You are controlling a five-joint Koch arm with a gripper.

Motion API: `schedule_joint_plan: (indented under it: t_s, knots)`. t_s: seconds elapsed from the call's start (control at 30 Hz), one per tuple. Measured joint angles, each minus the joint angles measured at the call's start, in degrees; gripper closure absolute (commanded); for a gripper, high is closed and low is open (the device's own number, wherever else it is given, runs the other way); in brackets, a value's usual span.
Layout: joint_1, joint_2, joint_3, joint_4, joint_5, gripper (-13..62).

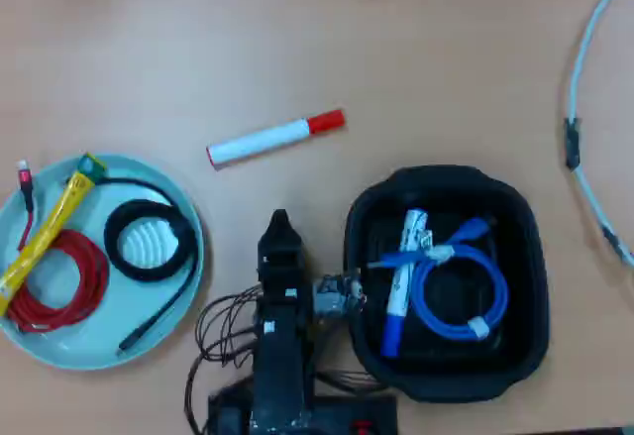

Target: Pick up the red pen and put it in the green bowl

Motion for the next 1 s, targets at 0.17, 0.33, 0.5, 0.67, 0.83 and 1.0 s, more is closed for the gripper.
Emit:
schedule_joint_plan:
  t_s: [0.17, 0.33, 0.5, 0.67, 0.83, 1.0]
  knots:
    - [-12.5, 0.0, -15.1, 13.1, 3.1, 7.6]
    - [-12.6, 0.0, -15.2, 15.3, 4.9, 7.6]
    - [-12.7, 0.0, -15.2, 15.3, 4.9, 7.6]
    - [-12.7, 0.0, -19.5, 18.9, 2.7, 7.6]
    - [-12.8, -0.9, -33.7, 30.0, 2.5, 7.6]
    - [-13.6, -10.1, -45.3, 37.2, 2.5, 7.6]
